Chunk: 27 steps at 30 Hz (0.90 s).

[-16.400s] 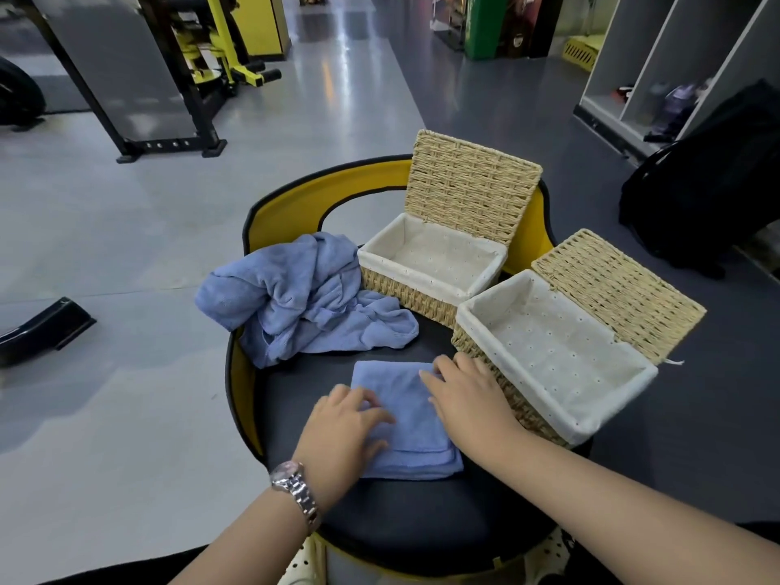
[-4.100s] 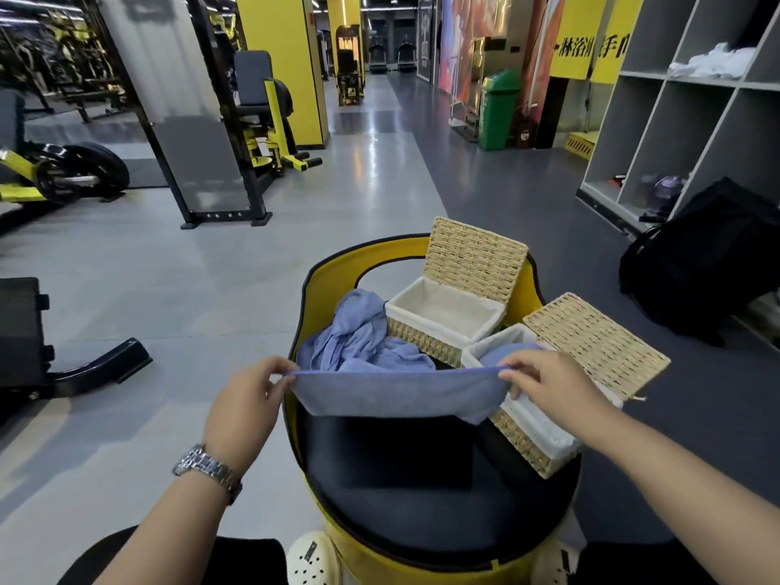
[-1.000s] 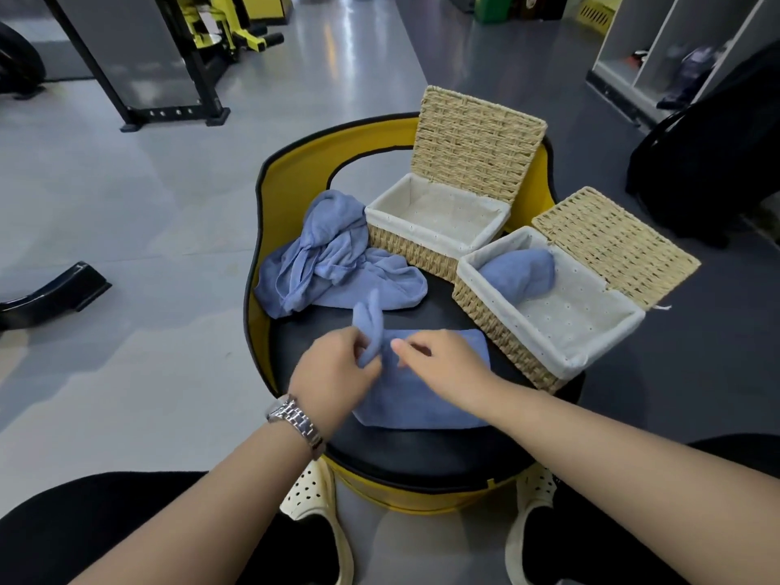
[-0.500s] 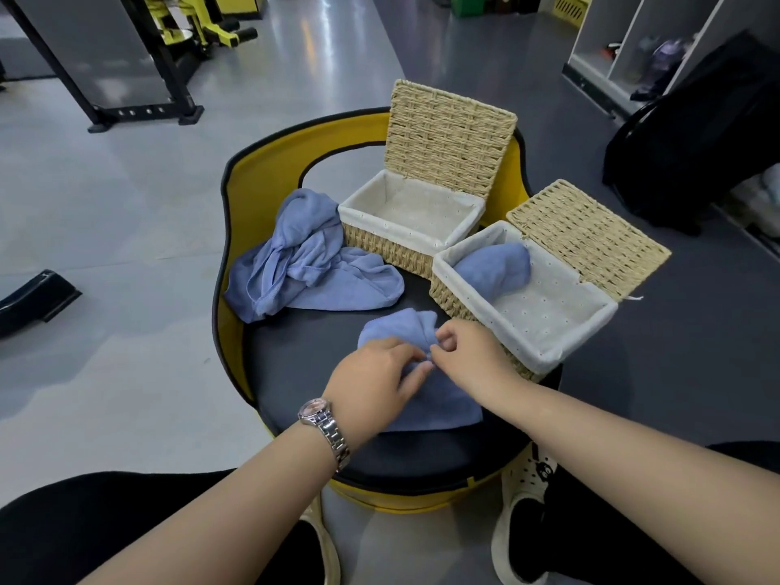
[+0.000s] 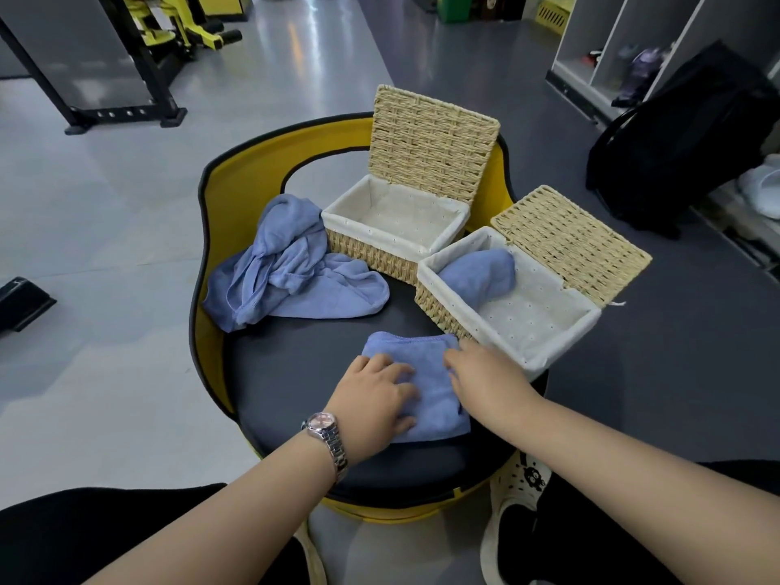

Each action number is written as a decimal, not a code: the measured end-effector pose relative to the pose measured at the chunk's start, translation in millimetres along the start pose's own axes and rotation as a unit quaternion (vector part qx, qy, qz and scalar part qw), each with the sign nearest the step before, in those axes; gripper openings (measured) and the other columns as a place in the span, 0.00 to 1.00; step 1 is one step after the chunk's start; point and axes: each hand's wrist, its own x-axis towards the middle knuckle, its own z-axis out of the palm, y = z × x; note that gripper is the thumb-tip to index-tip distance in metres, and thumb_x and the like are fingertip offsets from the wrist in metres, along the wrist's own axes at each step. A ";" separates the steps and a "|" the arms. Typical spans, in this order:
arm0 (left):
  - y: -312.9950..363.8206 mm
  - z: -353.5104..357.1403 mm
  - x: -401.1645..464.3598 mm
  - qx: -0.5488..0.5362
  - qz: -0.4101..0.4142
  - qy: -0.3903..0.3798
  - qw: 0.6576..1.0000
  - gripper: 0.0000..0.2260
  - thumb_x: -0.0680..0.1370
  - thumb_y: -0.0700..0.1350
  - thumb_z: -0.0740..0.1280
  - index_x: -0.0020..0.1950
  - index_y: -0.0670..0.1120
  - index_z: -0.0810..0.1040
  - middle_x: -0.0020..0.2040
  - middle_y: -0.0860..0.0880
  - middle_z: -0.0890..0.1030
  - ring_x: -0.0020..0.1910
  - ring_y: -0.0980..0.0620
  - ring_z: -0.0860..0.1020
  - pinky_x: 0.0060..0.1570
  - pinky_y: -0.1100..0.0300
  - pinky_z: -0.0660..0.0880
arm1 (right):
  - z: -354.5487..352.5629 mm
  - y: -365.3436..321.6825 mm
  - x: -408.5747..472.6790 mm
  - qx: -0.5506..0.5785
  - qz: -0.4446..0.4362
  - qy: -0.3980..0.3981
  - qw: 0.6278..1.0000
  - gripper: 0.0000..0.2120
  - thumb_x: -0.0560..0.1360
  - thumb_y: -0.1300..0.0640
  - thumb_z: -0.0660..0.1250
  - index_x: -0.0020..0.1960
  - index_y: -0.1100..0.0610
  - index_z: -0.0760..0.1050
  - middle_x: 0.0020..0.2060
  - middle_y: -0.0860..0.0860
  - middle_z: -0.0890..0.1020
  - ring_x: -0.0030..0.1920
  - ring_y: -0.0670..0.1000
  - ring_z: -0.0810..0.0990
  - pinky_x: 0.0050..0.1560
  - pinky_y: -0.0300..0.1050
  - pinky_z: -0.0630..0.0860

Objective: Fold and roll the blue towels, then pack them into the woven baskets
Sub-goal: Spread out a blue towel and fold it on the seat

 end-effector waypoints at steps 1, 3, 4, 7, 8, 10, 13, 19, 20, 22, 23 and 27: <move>-0.2 1.4 0.1 0.007 0.002 -0.005 1.000 0.16 0.68 0.61 0.59 0.46 0.56 0.81 0.56 0.55 0.80 0.49 0.49 0.77 0.46 0.54 0.72 | 1.4 -0.3 0.7 -0.008 -0.029 -0.007 1.000 0.10 0.79 0.59 0.57 0.57 0.55 0.75 0.54 0.53 0.75 0.54 0.56 0.76 0.46 0.47 0.69; -0.3 4.8 0.0 0.017 0.005 -0.007 1.000 0.17 0.68 0.61 0.57 0.46 0.55 0.81 0.56 0.54 0.80 0.49 0.49 0.77 0.46 0.54 0.72 | 4.9 -1.2 -0.2 -0.048 -0.082 -0.014 0.995 0.11 0.79 0.55 0.58 0.56 0.53 0.76 0.55 0.52 0.74 0.56 0.56 0.74 0.46 0.47 0.68; -0.4 7.3 -0.5 0.018 0.005 -0.009 1.000 0.18 0.69 0.61 0.57 0.46 0.55 0.81 0.57 0.54 0.80 0.50 0.49 0.76 0.47 0.54 0.72 | 7.3 -2.0 -1.8 -0.064 -0.097 -0.018 0.993 0.11 0.79 0.54 0.58 0.56 0.53 0.77 0.55 0.53 0.74 0.56 0.57 0.73 0.47 0.48 0.68; -1.1 13.9 -2.9 0.008 0.009 -0.030 0.999 0.19 0.71 0.61 0.56 0.52 0.55 0.79 0.62 0.53 0.77 0.55 0.49 0.75 0.52 0.53 0.70 | 12.7 -3.5 -4.9 -0.073 -0.097 -0.044 0.992 0.12 0.78 0.52 0.59 0.59 0.54 0.76 0.57 0.53 0.73 0.57 0.57 0.71 0.50 0.50 0.69; -1.8 12.6 -2.3 -0.002 0.015 -0.033 0.999 0.18 0.72 0.61 0.56 0.53 0.56 0.79 0.63 0.54 0.76 0.56 0.49 0.75 0.53 0.53 0.70 | 12.6 -3.2 -4.1 -0.073 -0.095 -0.051 0.991 0.13 0.78 0.52 0.60 0.59 0.54 0.75 0.57 0.52 0.73 0.58 0.57 0.71 0.51 0.50 0.69; -7.9 3.0 2.1 -0.042 0.006 -0.020 0.999 0.15 0.74 0.59 0.58 0.55 0.58 0.78 0.63 0.57 0.76 0.57 0.51 0.74 0.54 0.53 0.69 | 7.9 -0.9 -1.7 -0.051 -0.082 -0.053 0.994 0.12 0.77 0.51 0.61 0.58 0.54 0.75 0.56 0.52 0.73 0.58 0.56 0.71 0.52 0.50 0.69; -28.7 -12.8 9.7 -0.125 -0.118 0.047 0.984 0.10 0.74 0.53 0.64 0.55 0.58 0.77 0.55 0.58 0.79 0.53 0.51 0.76 0.51 0.54 0.72 | 1.8 7.5 4.8 0.000 -0.027 -0.028 0.999 0.10 0.77 0.56 0.61 0.57 0.57 0.75 0.55 0.53 0.74 0.55 0.56 0.75 0.53 0.49 0.71; -49.0 -4.1 7.8 -0.277 -0.352 -0.102 0.888 0.24 0.73 0.56 0.69 0.65 0.47 0.71 0.54 0.53 0.81 0.55 0.53 0.79 0.50 0.59 0.73 | 14.3 6.3 9.6 -0.007 0.048 -0.039 0.998 0.23 0.78 0.49 0.61 0.68 0.59 0.63 0.56 0.57 0.78 0.54 0.57 0.78 0.51 0.48 0.74; -48.3 -1.2 8.1 -0.298 -0.355 -0.121 0.878 0.23 0.73 0.55 0.70 0.64 0.47 0.72 0.52 0.53 0.82 0.52 0.53 0.80 0.50 0.58 0.74 | 16.9 4.1 9.2 -0.007 0.057 -0.040 0.998 0.25 0.79 0.48 0.61 0.70 0.60 0.60 0.56 0.57 0.78 0.54 0.56 0.79 0.51 0.47 0.74; -49.4 2.3 8.9 -0.335 -0.352 -0.130 0.864 0.18 0.72 0.51 0.71 0.57 0.45 0.76 0.45 0.51 0.84 0.45 0.53 0.81 0.48 0.54 0.77 | 20.4 0.7 10.0 0.020 0.070 -0.031 0.997 0.27 0.78 0.49 0.63 0.70 0.60 0.60 0.57 0.57 0.78 0.55 0.56 0.78 0.52 0.46 0.73; -50.8 1.8 9.4 -0.344 -0.347 -0.129 0.863 0.15 0.71 0.50 0.72 0.53 0.43 0.78 0.43 0.49 0.84 0.42 0.52 0.81 0.46 0.52 0.77 | 21.2 -0.4 11.0 0.052 0.078 -0.023 0.995 0.26 0.76 0.50 0.65 0.68 0.60 0.61 0.57 0.56 0.78 0.55 0.56 0.78 0.53 0.46 0.72; -59.3 -3.2 4.5 -0.392 -0.340 -0.122 0.846 0.09 0.70 0.43 0.74 0.43 0.48 0.75 0.39 0.53 0.80 0.35 0.58 0.76 0.34 0.63 0.72 | 21.8 -5.4 15.4 0.222 0.106 0.006 0.969 0.25 0.72 0.55 0.71 0.63 0.59 0.64 0.58 0.56 0.75 0.59 0.55 0.75 0.56 0.44 0.70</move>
